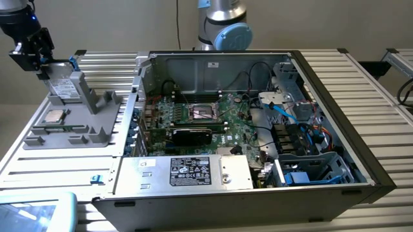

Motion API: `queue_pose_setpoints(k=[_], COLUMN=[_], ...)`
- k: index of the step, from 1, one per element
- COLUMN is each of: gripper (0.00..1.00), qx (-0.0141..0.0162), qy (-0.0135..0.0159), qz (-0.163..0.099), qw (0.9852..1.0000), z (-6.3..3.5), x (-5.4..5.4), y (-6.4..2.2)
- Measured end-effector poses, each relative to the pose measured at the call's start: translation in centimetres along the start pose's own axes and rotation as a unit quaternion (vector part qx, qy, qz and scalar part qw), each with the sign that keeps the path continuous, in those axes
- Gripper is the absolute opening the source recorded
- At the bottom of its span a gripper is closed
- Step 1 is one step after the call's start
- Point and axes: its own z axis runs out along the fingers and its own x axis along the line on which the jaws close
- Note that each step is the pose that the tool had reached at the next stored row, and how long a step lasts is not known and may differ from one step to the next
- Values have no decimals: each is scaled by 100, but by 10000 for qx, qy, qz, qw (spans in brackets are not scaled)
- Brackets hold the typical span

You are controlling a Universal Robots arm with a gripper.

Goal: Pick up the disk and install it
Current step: 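Pick up the disk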

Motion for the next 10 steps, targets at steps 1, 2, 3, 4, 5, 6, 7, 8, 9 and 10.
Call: queue_pose_setpoints(k=[1,2,3,4,5,6,7,8,9,10], gripper=[63,63,63,63,63,63,63,61,61,54], qx=[1,1,1,1,1,1,1,1,1,1], qy=[0,0,0,0,0,0,0,1,3,6], qz=[0,0,0,0,0,0,0,0,0,0], qw=[10000,10000,10000,10000,10000,10000,10000,10000,10000,10000], z=[1,1,2,1,2,3,4,5,7,8], x=[0,0,0,0,0,0,0,0,0,0], y=[0,0,-1,0,0,0,0,0,-1,-1])
